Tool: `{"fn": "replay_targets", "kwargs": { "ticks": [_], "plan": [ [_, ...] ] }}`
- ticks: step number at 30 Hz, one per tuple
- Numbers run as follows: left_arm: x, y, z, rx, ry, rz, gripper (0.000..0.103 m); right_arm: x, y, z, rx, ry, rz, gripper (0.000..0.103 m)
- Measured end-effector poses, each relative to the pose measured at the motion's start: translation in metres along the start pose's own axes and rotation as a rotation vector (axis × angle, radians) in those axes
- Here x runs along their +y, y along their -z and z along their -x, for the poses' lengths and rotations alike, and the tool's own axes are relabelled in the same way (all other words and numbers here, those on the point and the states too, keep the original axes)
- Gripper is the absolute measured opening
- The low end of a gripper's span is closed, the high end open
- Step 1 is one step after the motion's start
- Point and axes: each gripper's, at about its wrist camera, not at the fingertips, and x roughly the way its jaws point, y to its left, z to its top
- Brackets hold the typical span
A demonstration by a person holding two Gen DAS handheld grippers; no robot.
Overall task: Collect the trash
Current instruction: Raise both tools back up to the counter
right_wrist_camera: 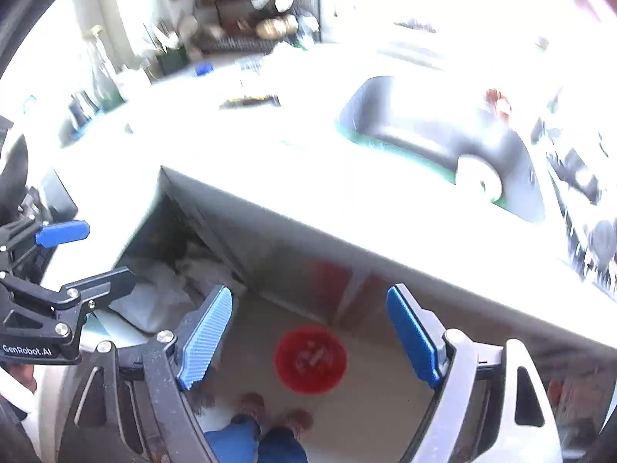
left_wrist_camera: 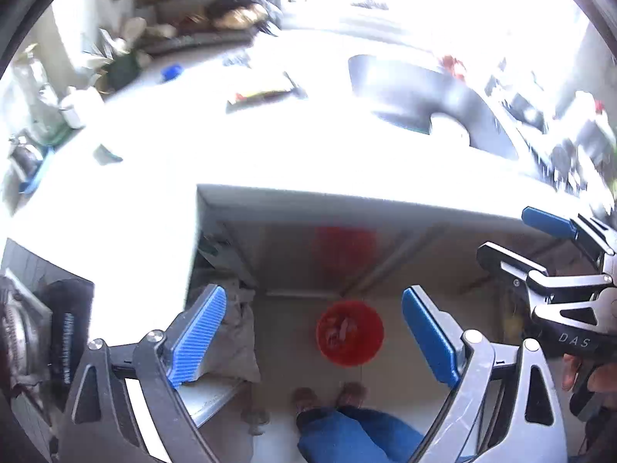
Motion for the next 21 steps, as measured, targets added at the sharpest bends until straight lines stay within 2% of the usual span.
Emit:
{"fn": "replay_targets", "kwargs": {
  "ticks": [4, 10, 16, 21],
  "plan": [
    [0.016, -0.019, 0.021, -0.031, -0.007, 0.074, 0.092, 0.01, -0.033, 0.016, -0.045, -0.031, 0.055, 0.082],
    [0.051, -0.042, 0.048, -0.041, -0.076, 0.187, 0.092, 0.031, -0.074, 0.014, -0.056, -0.122, 0.141, 0.082],
    [0.128, -0.066, 0.048, -0.029, -0.15, 0.291, 0.092, 0.083, -0.121, -0.014, -0.047, -0.193, 0.249, 0.082],
    [0.198, -0.087, 0.037, -0.002, -0.205, 0.387, 0.092, 0.132, -0.167, -0.052, -0.024, -0.227, 0.329, 0.082]
  ]
}}
